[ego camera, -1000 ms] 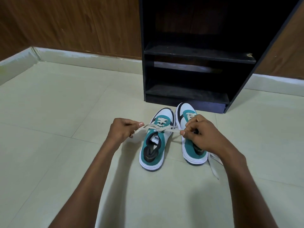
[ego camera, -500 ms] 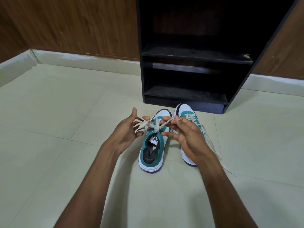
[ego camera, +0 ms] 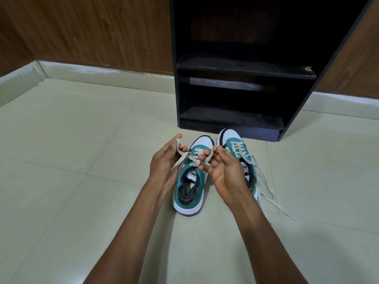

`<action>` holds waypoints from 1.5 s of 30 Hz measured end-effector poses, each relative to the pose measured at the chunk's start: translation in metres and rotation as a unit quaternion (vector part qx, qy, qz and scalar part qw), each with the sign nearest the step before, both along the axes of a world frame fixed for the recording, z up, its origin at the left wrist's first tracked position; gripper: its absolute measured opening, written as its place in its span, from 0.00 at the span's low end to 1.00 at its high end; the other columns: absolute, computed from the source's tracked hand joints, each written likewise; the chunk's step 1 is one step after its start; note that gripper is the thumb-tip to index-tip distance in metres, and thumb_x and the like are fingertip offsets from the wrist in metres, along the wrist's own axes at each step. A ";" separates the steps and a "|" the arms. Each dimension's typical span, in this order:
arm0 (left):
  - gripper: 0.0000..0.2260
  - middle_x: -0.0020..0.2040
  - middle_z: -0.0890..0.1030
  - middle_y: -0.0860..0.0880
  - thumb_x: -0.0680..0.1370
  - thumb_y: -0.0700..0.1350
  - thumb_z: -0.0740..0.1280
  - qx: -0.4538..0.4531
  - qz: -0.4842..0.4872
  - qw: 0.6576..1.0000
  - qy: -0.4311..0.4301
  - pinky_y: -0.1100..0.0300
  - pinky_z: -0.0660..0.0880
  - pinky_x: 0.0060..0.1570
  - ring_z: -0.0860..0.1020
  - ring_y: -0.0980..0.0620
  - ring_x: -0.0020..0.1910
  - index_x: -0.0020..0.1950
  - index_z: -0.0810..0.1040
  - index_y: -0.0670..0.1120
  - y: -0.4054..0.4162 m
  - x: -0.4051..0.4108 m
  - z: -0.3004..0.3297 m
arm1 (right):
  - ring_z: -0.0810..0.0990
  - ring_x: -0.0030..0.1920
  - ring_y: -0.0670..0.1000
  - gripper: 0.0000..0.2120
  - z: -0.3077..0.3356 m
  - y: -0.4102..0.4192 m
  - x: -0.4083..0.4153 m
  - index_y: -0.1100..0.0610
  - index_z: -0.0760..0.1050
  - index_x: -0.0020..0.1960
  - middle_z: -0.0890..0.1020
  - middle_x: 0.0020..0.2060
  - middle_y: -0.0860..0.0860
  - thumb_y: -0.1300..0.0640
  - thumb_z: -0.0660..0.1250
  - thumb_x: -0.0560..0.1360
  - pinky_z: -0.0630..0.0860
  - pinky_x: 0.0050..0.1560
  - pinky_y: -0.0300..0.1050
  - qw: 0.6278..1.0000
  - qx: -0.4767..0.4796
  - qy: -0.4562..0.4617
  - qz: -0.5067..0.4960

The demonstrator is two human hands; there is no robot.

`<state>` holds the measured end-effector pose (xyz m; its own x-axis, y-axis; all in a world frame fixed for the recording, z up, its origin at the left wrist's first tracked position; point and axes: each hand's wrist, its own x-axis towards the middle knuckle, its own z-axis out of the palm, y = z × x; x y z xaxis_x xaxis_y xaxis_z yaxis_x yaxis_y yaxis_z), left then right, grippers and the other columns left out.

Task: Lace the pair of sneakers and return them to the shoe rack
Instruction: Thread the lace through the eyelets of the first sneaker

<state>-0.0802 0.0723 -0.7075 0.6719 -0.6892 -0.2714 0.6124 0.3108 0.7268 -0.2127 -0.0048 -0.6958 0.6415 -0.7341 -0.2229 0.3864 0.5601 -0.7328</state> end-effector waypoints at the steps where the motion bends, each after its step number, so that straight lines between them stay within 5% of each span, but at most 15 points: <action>1: 0.13 0.38 0.79 0.47 0.83 0.40 0.64 0.006 0.002 1.000 -0.007 0.59 0.82 0.41 0.82 0.53 0.37 0.65 0.80 0.40 -0.002 -0.002 0.000 | 0.83 0.41 0.56 0.07 0.000 0.001 0.001 0.60 0.73 0.49 0.82 0.42 0.59 0.60 0.59 0.84 0.83 0.37 0.49 1.000 0.001 -0.001 -0.002; 5: 0.19 0.37 0.79 0.48 0.85 0.49 0.58 -0.016 -0.016 0.999 0.037 0.54 0.82 0.50 0.82 0.49 0.41 0.66 0.79 0.39 -0.006 -0.003 0.001 | 0.83 0.40 0.56 0.08 0.001 0.001 0.005 0.61 0.74 0.50 0.83 0.41 0.58 0.60 0.59 0.84 0.83 0.37 0.49 1.000 0.006 -0.005 -0.007; 8: 0.23 0.45 0.80 0.41 0.80 0.48 0.56 -0.071 -0.023 0.992 0.103 0.49 0.75 0.64 0.79 0.42 0.50 0.66 0.79 0.34 -0.002 0.002 -0.005 | 0.84 0.41 0.56 0.06 0.001 -0.001 0.008 0.61 0.74 0.52 0.84 0.41 0.59 0.60 0.60 0.83 0.83 0.38 0.50 1.000 0.009 -0.005 -0.009; 11: 0.25 0.50 0.80 0.38 0.77 0.44 0.52 -0.086 -0.036 0.991 0.091 0.48 0.73 0.66 0.79 0.40 0.54 0.67 0.77 0.34 0.000 0.005 -0.008 | 0.84 0.41 0.56 0.06 0.001 -0.002 0.008 0.61 0.73 0.53 0.84 0.41 0.58 0.59 0.60 0.83 0.82 0.39 0.51 1.000 0.008 -0.005 -0.011; 15: 0.23 0.50 0.81 0.41 0.74 0.31 0.53 0.063 -0.087 0.990 -0.095 0.56 0.77 0.55 0.79 0.44 0.52 0.64 0.78 0.37 0.000 0.014 -0.007 | 0.84 0.43 0.57 0.06 0.000 -0.003 0.007 0.62 0.72 0.55 0.84 0.42 0.58 0.59 0.61 0.84 0.83 0.39 0.51 1.000 0.003 -0.006 -0.012; 18: 0.14 0.49 0.83 0.42 0.80 0.31 0.60 0.202 -0.152 0.934 -0.254 0.60 0.81 0.48 0.81 0.47 0.46 0.59 0.82 0.39 0.007 0.027 -0.007 | 0.83 0.45 0.58 0.06 0.000 -0.004 0.006 0.62 0.72 0.56 0.84 0.44 0.59 0.59 0.61 0.84 0.83 0.40 0.51 1.000 -0.003 -0.001 -0.009; 24: 0.12 0.40 0.80 0.41 0.75 0.39 0.75 0.276 -0.227 0.885 -0.298 0.59 0.80 0.40 0.78 0.46 0.37 0.56 0.83 0.37 0.028 0.058 -0.005 | 0.83 0.46 0.58 0.07 0.001 -0.005 0.005 0.62 0.73 0.56 0.84 0.45 0.59 0.58 0.61 0.84 0.83 0.43 0.53 1.000 -0.013 0.012 -0.005; 33: 0.20 0.50 0.82 0.40 0.71 0.29 0.74 0.144 -0.278 0.922 -0.227 0.58 0.81 0.47 0.81 0.45 0.49 0.62 0.83 0.42 0.039 0.047 -0.009 | 0.84 0.45 0.56 0.07 0.002 -0.005 0.004 0.61 0.73 0.56 0.85 0.44 0.58 0.58 0.61 0.84 0.83 0.42 0.52 1.000 -0.022 0.020 -0.007; 36: 0.08 0.40 0.81 0.41 0.76 0.40 0.73 0.160 -0.195 0.942 -0.223 0.58 0.80 0.39 0.78 0.45 0.39 0.53 0.85 0.38 0.032 0.037 -0.010 | 0.84 0.46 0.56 0.07 0.001 -0.004 0.004 0.61 0.74 0.55 0.85 0.44 0.58 0.58 0.61 0.84 0.83 0.42 0.52 0.999 -0.022 0.022 -0.008; 40: 0.18 0.35 0.81 0.44 0.77 0.56 0.72 0.237 -0.110 0.946 -0.193 0.57 0.77 0.33 0.78 0.48 0.33 0.41 0.82 0.41 0.016 0.023 -0.006 | 0.84 0.45 0.56 0.07 0.002 -0.004 0.005 0.61 0.74 0.55 0.85 0.44 0.57 0.57 0.61 0.84 0.83 0.42 0.52 0.999 -0.022 0.027 -0.007; 43: 0.25 0.35 0.83 0.45 0.75 0.67 0.67 0.221 -0.116 0.967 -0.052 0.57 0.76 0.35 0.79 0.49 0.31 0.39 0.79 0.44 0.010 0.021 -0.004 | 0.84 0.45 0.56 0.07 0.002 -0.003 0.005 0.60 0.74 0.54 0.86 0.43 0.57 0.57 0.61 0.84 0.83 0.42 0.52 0.999 -0.023 0.031 -0.010; 45: 0.26 0.44 0.85 0.43 0.74 0.68 0.67 0.147 -0.120 0.979 0.068 0.55 0.78 0.41 0.81 0.47 0.39 0.42 0.82 0.43 0.012 0.024 -0.002 | 0.84 0.46 0.56 0.07 0.002 -0.004 0.004 0.60 0.74 0.55 0.86 0.43 0.57 0.57 0.62 0.84 0.82 0.43 0.53 0.999 -0.024 0.034 -0.010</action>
<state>-0.0566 0.0847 -0.7095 0.4435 -0.7013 -0.5580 0.7401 -0.0646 0.6694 -0.2086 -0.0084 -0.6938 0.6120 -0.7567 -0.2299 0.3457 0.5175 -0.7827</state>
